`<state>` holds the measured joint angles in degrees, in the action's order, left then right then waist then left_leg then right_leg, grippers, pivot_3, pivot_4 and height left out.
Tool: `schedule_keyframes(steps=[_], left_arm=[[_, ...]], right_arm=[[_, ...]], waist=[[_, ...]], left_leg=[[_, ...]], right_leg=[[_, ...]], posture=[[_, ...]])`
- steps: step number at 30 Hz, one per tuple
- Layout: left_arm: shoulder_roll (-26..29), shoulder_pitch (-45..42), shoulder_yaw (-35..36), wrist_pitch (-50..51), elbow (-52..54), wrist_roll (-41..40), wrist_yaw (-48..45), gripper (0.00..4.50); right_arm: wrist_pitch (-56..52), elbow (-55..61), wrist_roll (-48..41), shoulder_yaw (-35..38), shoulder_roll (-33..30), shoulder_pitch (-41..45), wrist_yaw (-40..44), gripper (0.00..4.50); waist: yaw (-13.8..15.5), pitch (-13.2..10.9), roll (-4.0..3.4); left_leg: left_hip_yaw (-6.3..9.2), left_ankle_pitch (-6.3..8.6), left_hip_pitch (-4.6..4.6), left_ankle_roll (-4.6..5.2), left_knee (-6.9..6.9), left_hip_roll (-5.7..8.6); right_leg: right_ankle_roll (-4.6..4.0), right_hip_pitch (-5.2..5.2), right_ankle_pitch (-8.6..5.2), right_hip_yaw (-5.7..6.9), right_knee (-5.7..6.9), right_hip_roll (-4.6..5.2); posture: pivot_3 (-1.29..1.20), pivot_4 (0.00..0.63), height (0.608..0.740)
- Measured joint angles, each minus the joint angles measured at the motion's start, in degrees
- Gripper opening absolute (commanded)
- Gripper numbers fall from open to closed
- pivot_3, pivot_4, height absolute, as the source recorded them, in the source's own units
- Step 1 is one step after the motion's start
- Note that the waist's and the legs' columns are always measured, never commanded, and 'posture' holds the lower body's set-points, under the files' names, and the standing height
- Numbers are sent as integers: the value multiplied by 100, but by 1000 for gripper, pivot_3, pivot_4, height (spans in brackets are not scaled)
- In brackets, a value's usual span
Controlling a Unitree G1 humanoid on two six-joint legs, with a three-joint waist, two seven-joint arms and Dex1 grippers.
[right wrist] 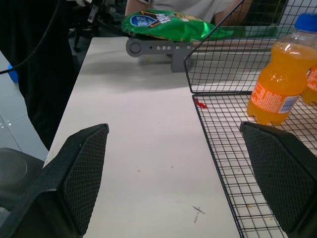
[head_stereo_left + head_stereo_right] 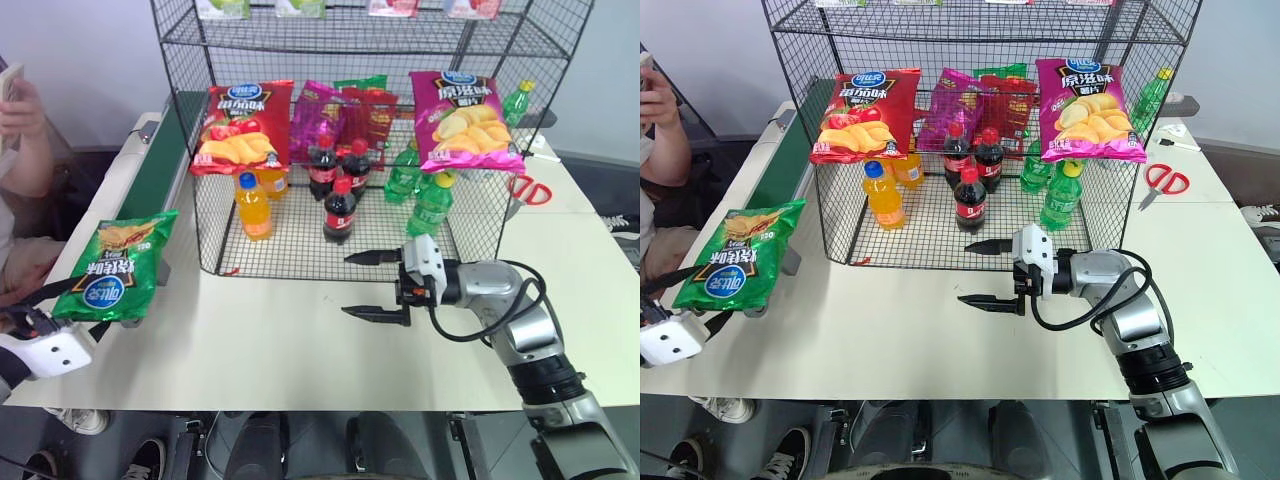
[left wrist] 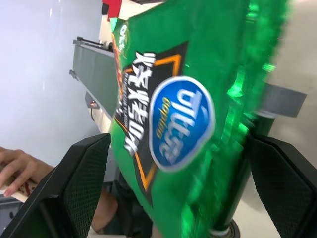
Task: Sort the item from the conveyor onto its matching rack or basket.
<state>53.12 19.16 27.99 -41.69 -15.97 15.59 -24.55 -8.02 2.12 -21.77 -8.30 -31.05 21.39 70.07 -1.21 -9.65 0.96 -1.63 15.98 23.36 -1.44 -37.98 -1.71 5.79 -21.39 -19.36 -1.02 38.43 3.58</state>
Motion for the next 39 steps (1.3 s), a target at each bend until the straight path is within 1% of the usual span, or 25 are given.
schedule_keyframes(steps=[7,8,9,11,12,14,16,17,21,23,25,26,28,30,32,33,34,36,37,38,39], left_arm=[[-3,-40,-83,28,10,-6,52,4500],[-3,-41,-124,35,26,-34,45,3942],[-8,-41,-171,36,38,-62,41,3632],[-22,-41,-233,73,46,-130,15,2847],[-21,-40,-242,110,48,-192,-38,2250],[-18,-39,-244,146,74,-319,-107,1381],[-17,-37,-246,167,125,-387,-162,369],[-17,-32,-246,188,157,-412,-187,13],[-18,8,-242,287,412,-694,-322,13],[-18,28,-225,411,609,-1025,-464,13],[-19,118,-165,683,958,-1807,-836,13],[-19,234,-113,891,1211,-2355,-1116,13],[-18,624,126,1703,1964,-3826,-1831,13],[46,1118,600,2820,2622,-5256,-2480,13],[183,1671,1199,3968,3153,-6522,-3051,13],[246,1974,1623,4739,3420,-7311,-3300,13],[312,2134,1943,5247,3579,-7812,-3468,13],[400,2356,2640,6305,3833,-8882,-3767,13],[427,2446,2866,6724,3923,-9258,-3875,13],[452,2525,2988,7159,4034,-9646,-3979,13],[483,2536,2996,7451,4144,-9859,-4029,13]], right_arm=[[69,-9,44,0,0,2,-20,4417],[85,-14,51,0,0,3,-23,4500],[89,-14,59,0,1,7,-24,4500],[94,-17,72,0,1,11,-27,4500],[96,-19,75,0,0,11,-26,4500],[100,-32,78,0,0,11,-27,4500],[109,-54,82,0,1,11,-27,4500],[117,-75,83,0,1,11,-29,4500],[161,-133,88,0,1,13,-44,4500],[209,-138,89,0,1,15,-49,4500],[233,-146,92,2,3,22,-53,4500],[246,-156,95,1,7,34,-54,4500],[287,-222,104,14,2,83,-54,4500],[295,-264,110,18,9,132,-56,4500],[285,-302,73,64,6,168,-55,4500],[233,-325,27,78,12,195,-57,4500],[192,-334,2,115,10,200,-55,4500],[-112,-322,-220,198,8,220,-34,4500],[-434,-233,-438,223,-3,224,-19,4500],[-1022,-35,-897,276,-56,223,-2,4500],[-1526,157,-1272,322,-148,224,13,4500]], waist=[[3,0,0],[5,0,0],[11,0,0],[11,1,2],[8,2,3],[6,1,3],[5,1,3],[5,1,3],[8,1,3],[7,2,3],[4,2,3],[2,2,3],[-29,1,2],[-93,1,4],[-139,0,3],[-151,-1,3],[-149,-1,2],[-131,-5,-8],[-122,-6,-9],[-121,-8,-12],[-113,-9,-15]], left_leg=[[-1,0,0,0,0,1],[-1,0,0,0,0,1],[0,0,0,0,0,1],[0,0,0,0,-1,1],[0,0,0,0,-1,1],[-1,0,0,0,-1,0],[-1,0,0,0,-1,0],[-1,0,0,0,-1,0],[0,0,0,0,-1,0],[0,0,0,0,-1,0],[0,0,0,0,-1,-1],[0,0,0,0,-1,-1],[0,0,-1,-1,-1,-5],[4,-1,-2,-2,1,-7],[5,-1,-2,-3,1,-7],[6,-1,-2,-3,0,-8],[7,-1,-5,-3,0,-8],[7,-1,-8,-3,-1,-4],[9,-1,-9,-3,-3,-4],[9,-1,-8,-3,-4,-1],[9,-1,-9,-3,-4,2]], right_leg=[[0,0,0,1,1,0],[0,0,0,1,1,0],[0,1,0,2,1,0],[0,1,0,2,1,0],[0,1,0,2,1,0],[0,0,0,2,1,0],[0,0,0,1,1,0],[0,1,0,1,1,0],[0,1,0,1,1,0],[0,1,0,1,1,0],[0,1,0,0,1,0],[0,0,0,-1,0,0],[0,2,0,-2,-2,2],[-1,2,-1,1,-2,1],[-2,4,-1,1,-2,1],[-2,4,-1,1,-1,-2],[-2,7,-1,3,-1,-2],[-2,11,-1,3,0,-2],[-3,16,-2,6,0,-2],[-3,17,-2,5,-1,-2],[-2,18,-2,5,-1,2]], posture=[[0,150,739],[0,150,739],[0,150,739],[0,150,739],[0,150,739],[0,150,739],[0,150,739],[0,150,739],[0,150,739],[0,150,739],[0,150,739],[0,150,739],[0,150,739],[0,150,739],[0,150,739],[0,150,739],[0,150,739],[0,150,739],[0,150,739],[0,150,739],[0,150,739]])
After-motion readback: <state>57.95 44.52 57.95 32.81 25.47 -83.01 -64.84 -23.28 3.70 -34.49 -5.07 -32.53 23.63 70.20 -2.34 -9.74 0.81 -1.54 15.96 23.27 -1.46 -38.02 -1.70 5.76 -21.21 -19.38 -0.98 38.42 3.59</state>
